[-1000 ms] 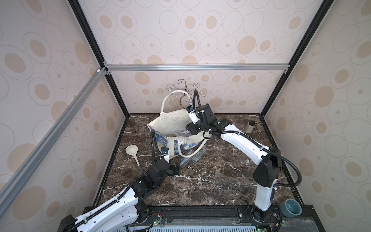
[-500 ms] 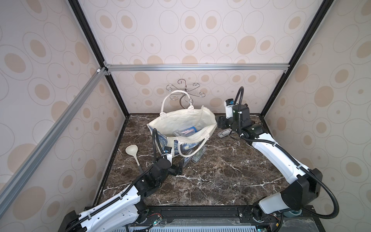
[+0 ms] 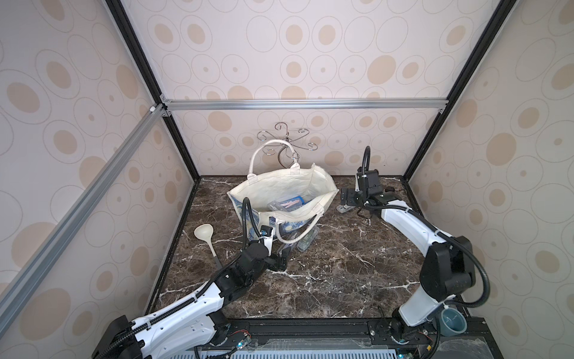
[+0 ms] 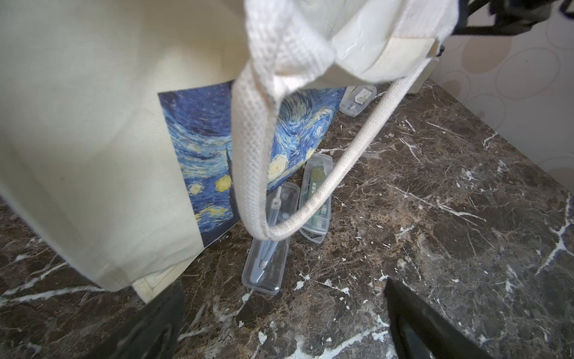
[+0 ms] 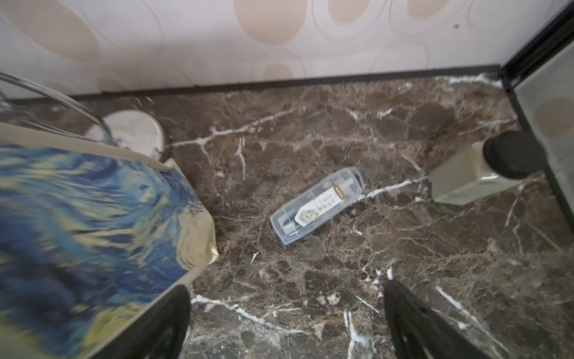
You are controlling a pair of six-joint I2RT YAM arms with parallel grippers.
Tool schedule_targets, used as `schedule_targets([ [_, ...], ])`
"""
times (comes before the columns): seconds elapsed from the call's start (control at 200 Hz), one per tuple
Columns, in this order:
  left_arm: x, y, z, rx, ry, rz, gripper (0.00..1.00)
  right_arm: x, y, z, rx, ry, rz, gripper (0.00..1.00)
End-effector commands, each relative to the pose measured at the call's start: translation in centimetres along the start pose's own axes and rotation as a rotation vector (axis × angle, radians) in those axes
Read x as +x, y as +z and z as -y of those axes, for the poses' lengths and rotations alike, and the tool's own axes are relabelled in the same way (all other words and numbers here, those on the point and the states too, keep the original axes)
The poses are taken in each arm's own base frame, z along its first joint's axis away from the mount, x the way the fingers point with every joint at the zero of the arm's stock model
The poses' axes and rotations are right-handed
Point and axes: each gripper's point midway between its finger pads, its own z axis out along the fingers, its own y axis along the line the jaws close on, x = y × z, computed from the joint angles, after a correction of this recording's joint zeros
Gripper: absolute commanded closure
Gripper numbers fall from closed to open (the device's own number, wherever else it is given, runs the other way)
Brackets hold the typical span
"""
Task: Put the compass set into the canvas bag
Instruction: Pick up the compass set at the center of the board.
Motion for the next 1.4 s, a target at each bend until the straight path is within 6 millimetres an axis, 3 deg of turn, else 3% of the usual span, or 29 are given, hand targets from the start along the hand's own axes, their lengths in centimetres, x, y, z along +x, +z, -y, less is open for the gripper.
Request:
schedule_targets([
  [0.0, -0.9, -0.3, 0.5, 0.021, 0.008, 0.036, 0.0, 0.0, 1.9, 0.1, 0.028, 0.068, -0.038, 0.01],
  [0.035, -0.9, -0.5, 0.4, 0.02, 0.004, 0.04, 0.0, 0.1, 2.7, 0.1, 0.04, 0.085, -0.053, 0.01],
  [0.06, -0.8, -0.5, 0.3, 0.017, 0.001, 0.041, 0.0, 0.0, 3.5, 1.4, 0.064, 0.114, -0.066, 0.01],
  [0.27, -0.8, -1.1, -0.2, 0.007, -0.017, 0.067, 0.0, 0.1, 7.2, 2.8, 0.168, 0.25, -0.123, 0.01],
  [0.45, -0.7, -1.3, -0.6, -0.005, -0.019, 0.076, 0.0, 0.1, 10.1, 2.9, 0.193, 0.31, -0.168, 0.01],
  [0.7, -0.4, -1.3, -0.8, -0.011, -0.016, 0.073, 0.0, 2.6, 13.0, 4.1, 0.273, 0.347, -0.264, 0.01],
  [1.035, -0.3, -1.4, -0.9, -0.013, -0.02, 0.079, 0.0, 6.1, 14.2, 5.2, 0.288, 0.347, -0.347, 0.03],
  [1.396, -0.2, -1.3, -0.9, -0.013, -0.008, 0.078, 0.0, 8.9, 12.0, 6.6, 0.316, 0.3, -0.399, 0.05],
])
